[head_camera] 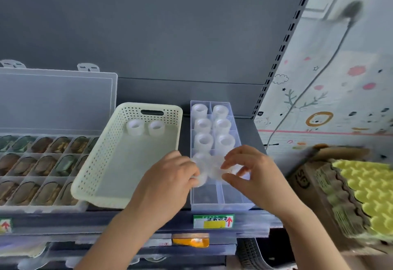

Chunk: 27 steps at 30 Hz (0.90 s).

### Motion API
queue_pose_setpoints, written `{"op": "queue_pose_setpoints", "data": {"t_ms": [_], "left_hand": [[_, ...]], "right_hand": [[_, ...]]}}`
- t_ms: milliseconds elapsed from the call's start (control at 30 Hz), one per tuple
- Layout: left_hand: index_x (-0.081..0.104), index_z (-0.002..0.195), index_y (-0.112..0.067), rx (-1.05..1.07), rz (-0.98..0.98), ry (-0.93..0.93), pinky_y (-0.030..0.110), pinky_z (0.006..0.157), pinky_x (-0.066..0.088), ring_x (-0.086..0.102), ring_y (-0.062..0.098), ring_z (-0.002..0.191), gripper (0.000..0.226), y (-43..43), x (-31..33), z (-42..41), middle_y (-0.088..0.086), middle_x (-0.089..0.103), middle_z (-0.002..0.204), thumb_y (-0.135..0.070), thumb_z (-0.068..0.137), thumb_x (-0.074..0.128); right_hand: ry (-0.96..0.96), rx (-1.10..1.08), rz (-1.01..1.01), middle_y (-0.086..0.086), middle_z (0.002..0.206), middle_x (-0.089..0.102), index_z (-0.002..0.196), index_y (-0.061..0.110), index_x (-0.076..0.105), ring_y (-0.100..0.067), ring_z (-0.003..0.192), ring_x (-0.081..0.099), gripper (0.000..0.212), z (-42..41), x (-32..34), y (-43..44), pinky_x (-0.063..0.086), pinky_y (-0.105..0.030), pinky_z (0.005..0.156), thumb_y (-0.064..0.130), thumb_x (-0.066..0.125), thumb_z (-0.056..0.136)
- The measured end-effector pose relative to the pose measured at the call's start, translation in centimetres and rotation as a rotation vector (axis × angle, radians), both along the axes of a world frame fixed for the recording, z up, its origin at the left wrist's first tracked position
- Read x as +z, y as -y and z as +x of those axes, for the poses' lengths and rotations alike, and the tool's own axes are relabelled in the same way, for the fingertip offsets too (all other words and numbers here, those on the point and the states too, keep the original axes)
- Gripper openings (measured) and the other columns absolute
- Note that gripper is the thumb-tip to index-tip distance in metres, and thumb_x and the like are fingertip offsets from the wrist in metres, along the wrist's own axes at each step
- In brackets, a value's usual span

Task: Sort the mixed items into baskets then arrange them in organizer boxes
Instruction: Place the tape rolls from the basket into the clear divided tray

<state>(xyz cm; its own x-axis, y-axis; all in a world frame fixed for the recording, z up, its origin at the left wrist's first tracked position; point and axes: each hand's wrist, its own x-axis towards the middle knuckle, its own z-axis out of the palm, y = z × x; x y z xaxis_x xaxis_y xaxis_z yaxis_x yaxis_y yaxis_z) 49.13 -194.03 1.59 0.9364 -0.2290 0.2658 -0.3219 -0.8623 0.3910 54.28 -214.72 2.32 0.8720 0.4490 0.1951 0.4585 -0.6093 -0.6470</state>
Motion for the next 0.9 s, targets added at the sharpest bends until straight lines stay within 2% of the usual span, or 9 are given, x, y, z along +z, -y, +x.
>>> {"op": "queue_pose_setpoints", "data": {"t_ms": [133,200,300,433,500,600,733,800,900], "left_hand": [[0.066,0.085,-0.015,-0.099,0.060,-0.021,0.026,0.076,0.044,0.046,0.010,0.090,0.016,2.0,-0.8,0.1,-0.008,0.061,0.089,-0.018,0.095,0.053],[0.066,0.082,-0.015,-0.126,0.099,-0.035,0.021,0.073,0.043,0.049,0.010,0.088,0.013,2.6,-0.9,0.1,-0.008,0.061,0.087,-0.016,0.092,0.058],[0.066,0.071,-0.013,-0.153,0.136,-0.048,0.022,0.063,0.041,0.053,0.014,0.077,0.012,3.0,-1.0,0.1,-0.004,0.062,0.077,-0.010,0.081,0.070],[0.063,0.066,-0.013,-0.158,0.152,-0.048,0.023,0.058,0.042,0.053,0.015,0.071,0.016,3.0,-0.9,-0.1,-0.004,0.061,0.071,-0.008,0.076,0.075],[0.064,0.070,-0.014,-0.167,0.157,-0.073,0.024,0.061,0.044,0.052,0.014,0.075,0.013,2.9,-0.9,-0.3,-0.005,0.061,0.075,-0.010,0.080,0.071],[0.064,0.087,-0.016,-0.154,0.111,-0.125,0.025,0.074,0.045,0.048,0.011,0.090,0.011,2.5,-1.7,-0.5,-0.008,0.060,0.091,-0.019,0.093,0.056],[0.066,0.094,-0.018,-0.125,0.137,-0.140,0.024,0.080,0.043,0.044,0.006,0.094,0.019,2.6,-2.3,0.1,-0.009,0.060,0.097,-0.024,0.097,0.048],[0.066,0.088,-0.017,-0.127,0.182,-0.178,0.023,0.079,0.043,0.044,0.007,0.091,0.019,2.7,-2.5,0.5,-0.009,0.060,0.091,-0.021,0.096,0.049],[0.049,0.067,-0.018,-0.167,0.291,-0.244,0.023,0.073,0.039,0.040,0.010,0.085,0.027,2.8,-2.5,0.8,-0.007,0.049,0.077,-0.011,0.094,0.048]], "right_hand": [[-0.051,0.004,-0.118,0.012,0.092,0.061,0.085,0.024,0.073,-0.001,0.071,0.054,0.011,-0.7,0.3,2.5,0.048,-0.017,0.070,0.018,0.076,0.076],[-0.061,-0.001,-0.189,0.014,0.090,0.059,0.084,0.027,0.072,0.003,0.071,0.051,0.009,-1.2,0.1,3.1,0.041,-0.013,0.070,0.022,0.076,0.077],[-0.044,-0.016,-0.294,0.014,0.092,0.060,0.087,0.027,0.072,0.000,0.083,0.054,0.008,-1.6,-0.5,3.4,0.042,-0.017,0.076,0.027,0.071,0.079],[0.008,-0.001,-0.386,0.013,0.091,0.063,0.089,0.029,0.073,-0.007,0.091,0.052,0.009,-1.5,-0.8,3.5,0.041,-0.021,0.081,0.030,0.067,0.081],[0.048,0.020,-0.438,0.014,0.092,0.064,0.092,0.030,0.073,-0.007,0.090,0.047,0.012,-1.2,-1.1,3.3,0.039,-0.022,0.082,0.033,0.065,0.083],[0.069,0.043,-0.477,0.013,0.094,0.064,0.094,0.032,0.072,-0.005,0.085,0.039,0.013,-0.8,-1.4,2.8,0.035,-0.020,0.080,0.034,0.063,0.085],[0.069,0.056,-0.532,0.012,0.096,0.066,0.093,0.031,0.073,-0.007,0.087,0.045,0.013,-0.3,-1.7,2.1,0.034,-0.020,0.079,0.033,0.062,0.086],[0.058,0.054,-0.561,0.010,0.098,0.068,0.093,0.031,0.073,-0.010,0.091,0.052,0.015,-0.1,-1.8,1.7,0.036,-0.021,0.078,0.032,0.060,0.087],[0.010,0.042,-0.620,0.003,0.097,0.067,0.096,0.029,0.073,-0.015,0.088,0.057,0.016,0.1,-1.8,1.3,0.037,-0.021,0.069,0.034,0.059,0.089]]}}
